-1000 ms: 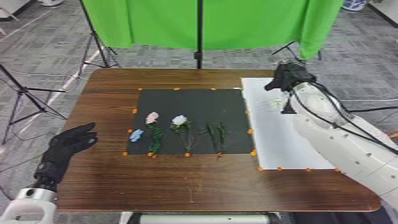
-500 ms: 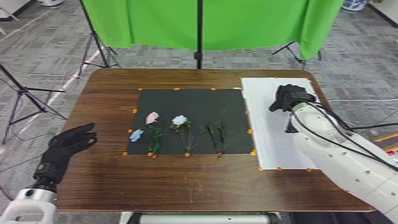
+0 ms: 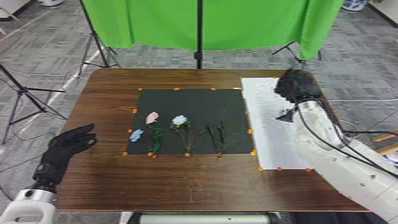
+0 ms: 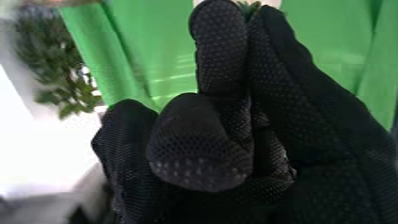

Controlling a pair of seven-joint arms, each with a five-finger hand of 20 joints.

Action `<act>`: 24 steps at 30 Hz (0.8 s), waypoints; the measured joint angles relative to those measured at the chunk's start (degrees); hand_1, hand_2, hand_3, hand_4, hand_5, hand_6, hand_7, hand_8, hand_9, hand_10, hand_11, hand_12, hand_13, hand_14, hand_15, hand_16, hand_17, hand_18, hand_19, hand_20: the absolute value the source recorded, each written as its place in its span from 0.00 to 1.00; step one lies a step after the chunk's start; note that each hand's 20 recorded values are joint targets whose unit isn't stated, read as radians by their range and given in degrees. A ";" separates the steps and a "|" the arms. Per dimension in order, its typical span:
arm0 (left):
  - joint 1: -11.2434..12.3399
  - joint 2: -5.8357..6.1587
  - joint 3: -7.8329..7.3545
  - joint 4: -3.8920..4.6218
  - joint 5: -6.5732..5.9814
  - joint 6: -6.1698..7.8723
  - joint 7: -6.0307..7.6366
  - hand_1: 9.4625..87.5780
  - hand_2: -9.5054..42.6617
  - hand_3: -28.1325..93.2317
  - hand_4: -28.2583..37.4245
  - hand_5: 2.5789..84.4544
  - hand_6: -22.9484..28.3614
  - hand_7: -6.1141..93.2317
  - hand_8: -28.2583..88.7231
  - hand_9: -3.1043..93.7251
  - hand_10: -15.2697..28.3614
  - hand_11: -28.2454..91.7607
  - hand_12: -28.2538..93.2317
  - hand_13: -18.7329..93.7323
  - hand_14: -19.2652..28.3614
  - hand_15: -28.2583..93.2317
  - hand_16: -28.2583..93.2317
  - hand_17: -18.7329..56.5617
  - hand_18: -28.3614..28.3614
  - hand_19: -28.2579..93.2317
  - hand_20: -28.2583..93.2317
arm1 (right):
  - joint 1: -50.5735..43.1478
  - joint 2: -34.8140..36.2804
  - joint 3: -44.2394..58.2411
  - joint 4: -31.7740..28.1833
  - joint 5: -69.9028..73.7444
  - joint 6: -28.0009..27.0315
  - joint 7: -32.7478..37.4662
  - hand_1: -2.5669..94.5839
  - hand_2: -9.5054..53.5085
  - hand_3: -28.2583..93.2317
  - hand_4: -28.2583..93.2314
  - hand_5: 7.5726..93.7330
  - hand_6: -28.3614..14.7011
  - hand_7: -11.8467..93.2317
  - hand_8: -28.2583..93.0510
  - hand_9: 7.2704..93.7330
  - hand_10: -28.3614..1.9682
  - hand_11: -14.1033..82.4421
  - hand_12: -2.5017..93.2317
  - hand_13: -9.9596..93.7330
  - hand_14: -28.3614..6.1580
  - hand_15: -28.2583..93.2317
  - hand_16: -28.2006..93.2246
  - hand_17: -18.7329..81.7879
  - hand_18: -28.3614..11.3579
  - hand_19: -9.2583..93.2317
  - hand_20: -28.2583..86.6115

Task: Arrange flowers

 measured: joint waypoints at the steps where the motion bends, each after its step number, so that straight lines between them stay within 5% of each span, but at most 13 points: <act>1: 0.00 0.03 -0.01 0.00 0.00 -0.03 -0.07 0.41 0.00 0.76 0.31 0.51 0.54 0.20 0.18 0.49 0.65 0.41 0.32 0.52 0.76 0.42 0.22 0.37 0.73 0.31 0.39 | 0.24 0.25 0.12 -1.93 2.12 0.43 -0.01 0.66 0.00 0.71 0.08 0.84 0.65 0.36 0.31 0.99 0.68 0.27 0.50 0.98 0.80 0.75 0.53 0.83 0.34 1.00 0.77; 9: -0.21 0.38 0.02 0.11 -0.02 -0.67 -0.30 0.41 0.00 0.76 0.31 0.51 0.54 0.20 0.18 0.49 0.65 0.41 0.32 0.52 0.76 0.42 0.22 0.37 0.73 0.31 0.39 | 1.83 -1.97 -0.57 -11.91 -2.97 0.06 -2.54 0.66 0.00 0.71 0.08 0.83 0.65 0.37 0.31 0.99 0.67 0.26 0.50 0.98 0.80 0.75 0.54 0.83 0.34 1.00 0.78; 24: -2.09 0.69 1.14 1.19 -0.06 -1.53 -0.17 0.40 0.00 0.76 0.31 0.51 0.54 0.20 0.18 0.49 0.65 0.41 0.32 0.52 0.76 0.42 0.22 0.37 0.73 0.31 0.39 | 0.21 -15.05 -9.63 -7.34 -9.61 -4.29 -5.07 0.64 0.00 0.72 0.09 0.82 0.66 0.39 0.31 0.98 0.69 0.27 0.51 0.97 0.79 0.75 0.54 0.81 0.35 1.00 0.78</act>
